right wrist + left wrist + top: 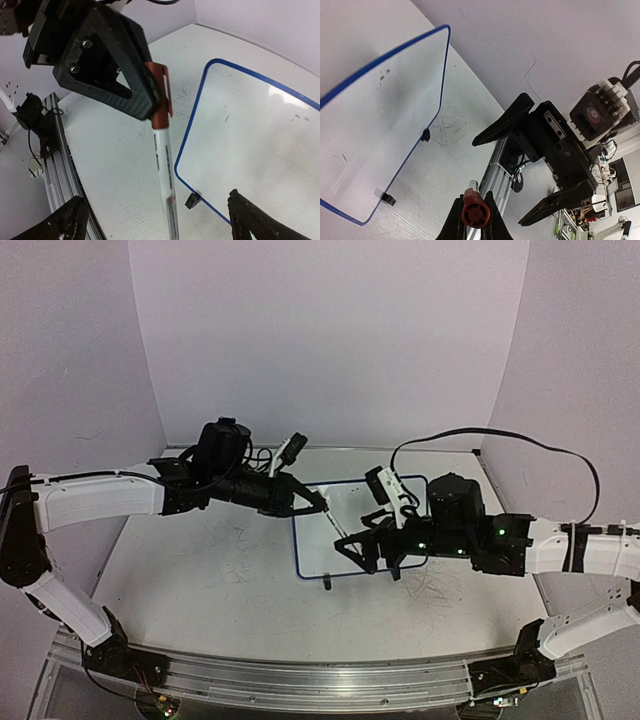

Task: Write a sentence on the whiteboard
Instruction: Pass from the right arm to the left, then open the pen cap from the whiteboard marker.

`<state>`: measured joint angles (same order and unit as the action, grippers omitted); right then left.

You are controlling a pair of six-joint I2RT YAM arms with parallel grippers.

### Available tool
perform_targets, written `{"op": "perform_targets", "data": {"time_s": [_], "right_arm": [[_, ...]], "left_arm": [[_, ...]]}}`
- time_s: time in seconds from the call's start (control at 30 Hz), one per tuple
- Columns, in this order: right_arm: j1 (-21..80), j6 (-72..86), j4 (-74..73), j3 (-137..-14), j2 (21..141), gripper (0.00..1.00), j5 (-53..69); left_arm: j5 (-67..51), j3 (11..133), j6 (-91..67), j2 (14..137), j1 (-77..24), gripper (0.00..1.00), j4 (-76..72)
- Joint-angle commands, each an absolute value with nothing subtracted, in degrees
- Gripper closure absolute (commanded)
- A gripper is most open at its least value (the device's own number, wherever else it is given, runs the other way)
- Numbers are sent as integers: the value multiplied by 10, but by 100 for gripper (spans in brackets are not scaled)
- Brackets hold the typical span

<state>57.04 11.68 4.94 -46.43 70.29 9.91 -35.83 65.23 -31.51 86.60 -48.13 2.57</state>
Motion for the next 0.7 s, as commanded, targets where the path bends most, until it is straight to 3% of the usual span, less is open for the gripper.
{"op": "perform_targets", "data": {"time_s": [0.0, 0.17, 0.33, 0.47, 0.6, 0.67], "right_arm": [[505, 209, 108, -451, 655, 2, 113], [430, 280, 181, -458, 641, 2, 236], [404, 273, 150, -544, 679, 2, 256], [334, 355, 169, -575, 737, 2, 413], [331, 404, 259, -564, 754, 2, 479], [331, 439, 323, -545, 759, 7, 497]], "left_arm": [[-321, 661, -329, 831, -459, 100, -73], [-291, 678, -363, 838, -447, 100, -94], [-292, 728, -424, 870, -446, 100, -117], [-280, 725, -482, 863, -446, 100, -171], [-292, 700, -543, 866, -448, 100, -236], [-290, 661, -587, 857, -448, 100, -305]]}}
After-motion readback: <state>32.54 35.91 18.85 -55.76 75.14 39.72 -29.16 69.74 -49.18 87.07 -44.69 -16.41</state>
